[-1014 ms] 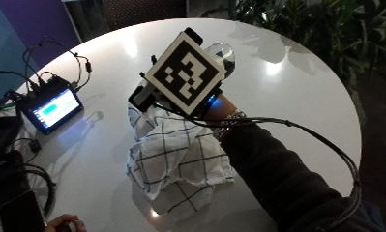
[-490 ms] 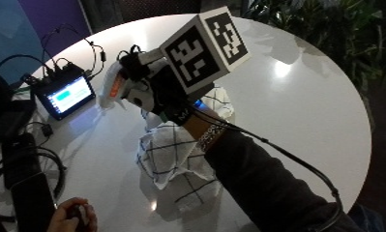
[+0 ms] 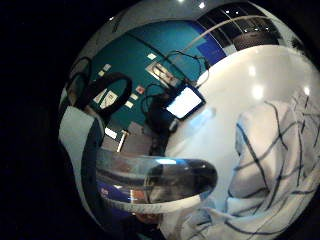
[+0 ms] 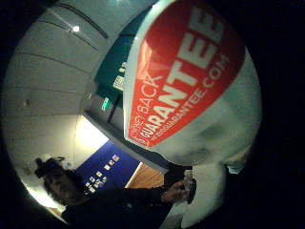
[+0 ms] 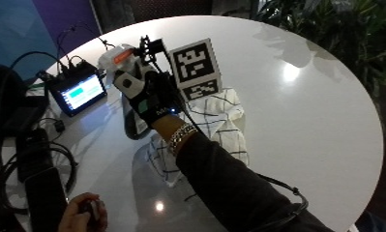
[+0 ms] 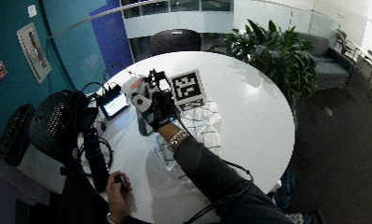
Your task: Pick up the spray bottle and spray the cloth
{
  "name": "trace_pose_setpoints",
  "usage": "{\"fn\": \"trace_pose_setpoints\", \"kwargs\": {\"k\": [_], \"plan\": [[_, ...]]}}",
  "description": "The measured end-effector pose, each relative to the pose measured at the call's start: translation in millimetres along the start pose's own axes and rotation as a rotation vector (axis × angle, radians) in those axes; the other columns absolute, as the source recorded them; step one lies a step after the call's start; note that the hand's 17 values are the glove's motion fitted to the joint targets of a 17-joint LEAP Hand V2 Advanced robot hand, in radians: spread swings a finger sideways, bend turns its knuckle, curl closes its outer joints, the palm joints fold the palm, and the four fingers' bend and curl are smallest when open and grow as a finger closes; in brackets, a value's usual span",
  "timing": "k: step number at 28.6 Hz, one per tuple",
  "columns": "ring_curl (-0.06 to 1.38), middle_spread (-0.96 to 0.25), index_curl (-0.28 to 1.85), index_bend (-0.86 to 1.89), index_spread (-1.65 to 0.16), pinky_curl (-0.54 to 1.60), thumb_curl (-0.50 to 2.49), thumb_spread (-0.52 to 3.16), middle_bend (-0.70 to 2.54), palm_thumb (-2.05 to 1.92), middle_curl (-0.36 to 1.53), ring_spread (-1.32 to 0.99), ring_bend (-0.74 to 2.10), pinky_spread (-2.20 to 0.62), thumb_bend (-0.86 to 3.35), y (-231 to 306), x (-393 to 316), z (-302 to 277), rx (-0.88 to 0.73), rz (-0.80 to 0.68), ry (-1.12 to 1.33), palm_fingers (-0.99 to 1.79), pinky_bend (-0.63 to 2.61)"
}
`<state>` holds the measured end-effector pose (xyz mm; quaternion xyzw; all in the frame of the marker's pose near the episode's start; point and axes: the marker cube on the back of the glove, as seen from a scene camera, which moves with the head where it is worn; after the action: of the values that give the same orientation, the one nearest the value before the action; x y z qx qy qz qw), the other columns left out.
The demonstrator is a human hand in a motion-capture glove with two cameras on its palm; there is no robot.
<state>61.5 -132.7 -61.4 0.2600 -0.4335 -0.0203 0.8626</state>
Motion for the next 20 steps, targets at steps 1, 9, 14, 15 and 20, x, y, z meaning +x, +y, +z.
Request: {"fn": "trace_pose_setpoints", "kwargs": {"k": [1, 9, 14, 15, 20], "plan": [[0.49, -0.19, 0.59, 0.18, -0.26, 0.43, 0.73, 0.74, 0.53, 0.92, 0.56, -0.20, 0.66, -0.31, -0.02, 0.3, 7.5, 1.3, 0.000, 0.021, 0.016, 1.31, 0.55], [0.49, -0.18, 0.58, 0.18, -0.26, 0.43, 0.72, 0.76, 0.53, 0.92, 0.56, -0.20, 0.66, -0.30, -0.02, 3.8, 37.7, 6.3, -0.023, 0.087, 0.078, 1.29, 0.54], [0.49, -0.19, 0.58, 0.18, -0.26, 0.43, 0.72, 0.78, 0.53, 0.92, 0.56, -0.20, 0.66, -0.31, -0.02, 1.0, 35.5, -4.5, 0.005, 0.031, 0.096, 1.30, 0.54], [0.49, -0.19, 0.58, 0.18, -0.26, 0.43, 0.72, 0.78, 0.53, 0.92, 0.56, -0.20, 0.66, -0.31, -0.02, 0.0, 33.9, -6.6, 0.009, 0.021, 0.096, 1.30, 0.53], [0.49, -0.20, 0.58, 0.18, -0.26, 0.43, 0.72, 0.80, 0.53, 0.92, 0.56, -0.21, 0.66, -0.31, -0.02, -9.0, 26.0, -12.2, 0.010, -0.009, 0.098, 1.31, 0.53]]}}
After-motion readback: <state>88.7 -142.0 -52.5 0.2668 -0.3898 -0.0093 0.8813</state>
